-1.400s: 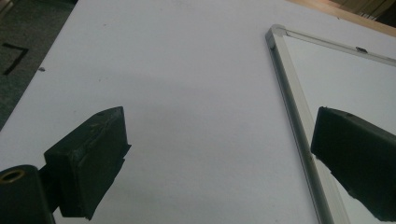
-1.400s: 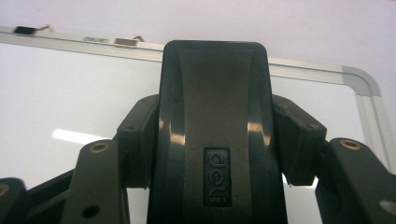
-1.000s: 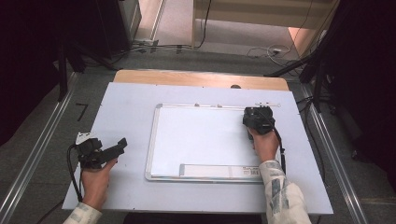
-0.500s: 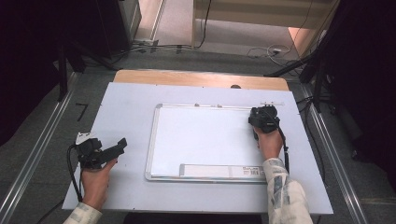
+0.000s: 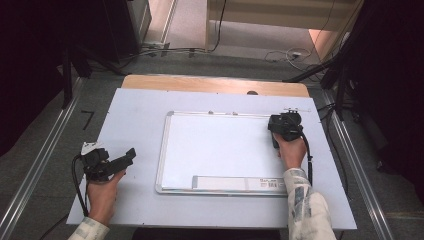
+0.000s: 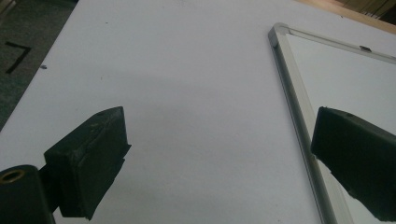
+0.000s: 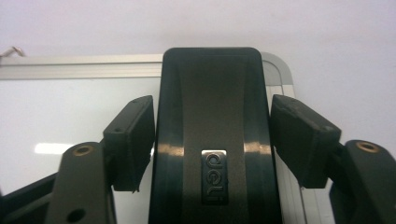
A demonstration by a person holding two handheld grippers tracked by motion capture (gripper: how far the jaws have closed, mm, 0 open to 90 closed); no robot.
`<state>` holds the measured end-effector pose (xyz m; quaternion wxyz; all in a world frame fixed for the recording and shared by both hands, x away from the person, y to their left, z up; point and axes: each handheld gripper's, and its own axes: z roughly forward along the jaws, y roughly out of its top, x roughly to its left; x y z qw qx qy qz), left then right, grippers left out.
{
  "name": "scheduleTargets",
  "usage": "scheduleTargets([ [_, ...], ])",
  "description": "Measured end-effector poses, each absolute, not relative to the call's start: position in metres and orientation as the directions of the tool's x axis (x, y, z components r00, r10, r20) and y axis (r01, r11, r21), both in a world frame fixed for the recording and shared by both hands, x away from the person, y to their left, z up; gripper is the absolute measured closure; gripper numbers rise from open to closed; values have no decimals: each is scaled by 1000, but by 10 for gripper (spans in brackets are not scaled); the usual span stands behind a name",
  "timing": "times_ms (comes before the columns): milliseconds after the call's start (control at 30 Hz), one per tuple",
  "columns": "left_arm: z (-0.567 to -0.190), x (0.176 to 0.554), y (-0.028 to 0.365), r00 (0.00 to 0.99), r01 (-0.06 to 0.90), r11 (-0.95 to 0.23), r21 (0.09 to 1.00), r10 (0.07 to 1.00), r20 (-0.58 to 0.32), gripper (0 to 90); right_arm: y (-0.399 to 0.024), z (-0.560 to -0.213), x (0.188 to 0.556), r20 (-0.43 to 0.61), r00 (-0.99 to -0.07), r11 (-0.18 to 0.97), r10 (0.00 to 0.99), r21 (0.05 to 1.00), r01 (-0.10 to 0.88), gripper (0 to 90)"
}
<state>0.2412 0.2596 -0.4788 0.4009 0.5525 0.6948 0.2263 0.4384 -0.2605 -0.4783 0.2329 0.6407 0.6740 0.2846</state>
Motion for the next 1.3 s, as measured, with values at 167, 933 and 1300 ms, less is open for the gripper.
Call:
scheduleTargets([
  [167, -478, 241, 260, -66, 585, 287, 759, 949, -308, 42, -264, -474, 435, 67, -79, 10, 995, 696, 718, 232],
  [933, -477, 240, 259, -64, 576, 292, 763, 947, -314, 42, -259, -457, 414, 21, -149, 88, 989, 726, 682, 190],
  [1300, -477, 240, 260, -65, 574, 294, 764, 947, -315, 42, -262, -448, 393, 16, -194, 118, 981, 743, 658, 192],
])
